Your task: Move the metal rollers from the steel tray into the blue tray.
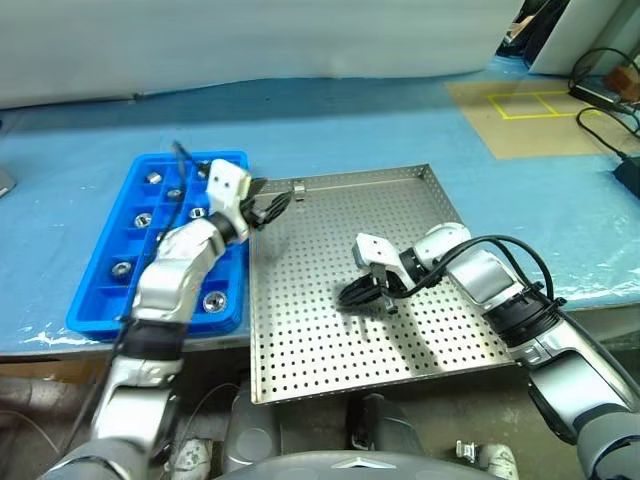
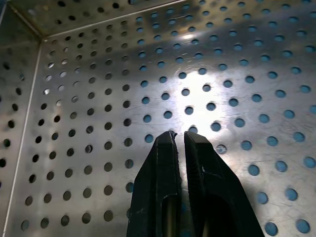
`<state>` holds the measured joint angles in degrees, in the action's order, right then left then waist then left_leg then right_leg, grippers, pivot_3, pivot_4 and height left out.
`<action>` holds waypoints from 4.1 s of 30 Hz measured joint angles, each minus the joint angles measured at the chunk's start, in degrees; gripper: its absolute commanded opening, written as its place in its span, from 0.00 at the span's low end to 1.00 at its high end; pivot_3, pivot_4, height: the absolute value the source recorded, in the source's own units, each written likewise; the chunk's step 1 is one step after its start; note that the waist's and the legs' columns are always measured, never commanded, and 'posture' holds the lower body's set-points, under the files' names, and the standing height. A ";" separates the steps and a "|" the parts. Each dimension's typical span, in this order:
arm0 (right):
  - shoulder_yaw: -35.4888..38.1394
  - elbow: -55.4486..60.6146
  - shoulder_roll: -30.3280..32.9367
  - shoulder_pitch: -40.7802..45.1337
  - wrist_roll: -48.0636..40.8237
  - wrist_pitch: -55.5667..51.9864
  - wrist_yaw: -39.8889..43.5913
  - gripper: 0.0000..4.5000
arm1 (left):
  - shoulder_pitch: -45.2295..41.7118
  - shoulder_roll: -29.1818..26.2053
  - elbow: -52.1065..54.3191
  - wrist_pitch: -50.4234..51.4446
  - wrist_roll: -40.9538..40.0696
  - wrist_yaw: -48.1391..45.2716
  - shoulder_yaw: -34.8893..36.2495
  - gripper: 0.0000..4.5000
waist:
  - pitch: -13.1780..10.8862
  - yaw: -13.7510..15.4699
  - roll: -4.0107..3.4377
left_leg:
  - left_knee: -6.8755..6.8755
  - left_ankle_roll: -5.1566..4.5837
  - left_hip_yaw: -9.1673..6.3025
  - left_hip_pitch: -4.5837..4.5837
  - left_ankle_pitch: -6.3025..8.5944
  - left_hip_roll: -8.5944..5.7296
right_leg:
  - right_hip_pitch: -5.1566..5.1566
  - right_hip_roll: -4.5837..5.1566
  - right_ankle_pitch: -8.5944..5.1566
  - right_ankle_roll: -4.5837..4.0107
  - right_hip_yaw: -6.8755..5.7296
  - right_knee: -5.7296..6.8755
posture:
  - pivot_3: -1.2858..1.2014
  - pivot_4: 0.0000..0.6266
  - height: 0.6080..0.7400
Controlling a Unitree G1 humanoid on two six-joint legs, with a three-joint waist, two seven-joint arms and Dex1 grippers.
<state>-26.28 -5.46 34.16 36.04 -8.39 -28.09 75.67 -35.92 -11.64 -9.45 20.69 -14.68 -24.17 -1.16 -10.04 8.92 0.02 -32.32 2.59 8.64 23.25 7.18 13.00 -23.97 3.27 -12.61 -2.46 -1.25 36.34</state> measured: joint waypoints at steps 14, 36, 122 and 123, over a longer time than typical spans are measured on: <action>5.34 9.23 -0.46 -10.00 -1.83 -7.56 -9.76 0.06 | -17.08 9.37 -23.83 -0.09 14.09 20.98 -2.58 0.74 | 0.00 -3.08 0.01 | -0.08 -0.05 -0.02 0.06 0.01 -0.20 | 0.01 0.10 0.03 0.15 0.08 -0.09 | 0.48 0.24 1.00; 5.88 12.01 2.34 -12.88 -3.13 -9.89 -12.06 0.06 | -17.58 13.25 -38.77 1.55 17.23 35.56 1.05 0.74 | 0.01 -3.47 -0.01 | -0.15 -0.66 -0.05 0.00 0.37 -0.25 | 0.63 0.19 0.22 0.41 -0.01 -0.91 | 0.47 0.24 1.00; 20.92 0.81 -11.10 5.66 -11.96 -6.66 -26.40 0.05 | 15.41 -6.13 20.12 3.93 0.17 3.36 7.89 0.18 | -0.15 -3.85 -0.09 | 1.23 -0.29 0.37 0.50 0.16 -0.17 | -0.40 0.10 0.23 0.31 0.00 -1.64 | 0.56 0.24 1.00; 20.67 0.33 -11.56 6.13 -11.95 -6.01 -25.91 0.05 | 16.77 -7.30 22.16 4.51 -0.90 2.88 9.22 0.18 | -0.16 -3.66 -0.10 | 1.27 -0.25 0.36 0.51 0.13 -0.16 | -0.42 0.09 0.21 0.29 -0.02 -1.61 | 0.56 0.24 1.00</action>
<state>-5.61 -5.13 22.59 42.16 -20.34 -34.11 49.77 -19.15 -18.94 12.71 25.20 -15.57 -21.29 8.06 -10.20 5.26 -0.08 -31.05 2.34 8.99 23.75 7.31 12.84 -24.39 3.36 -12.39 -2.18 -1.27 34.73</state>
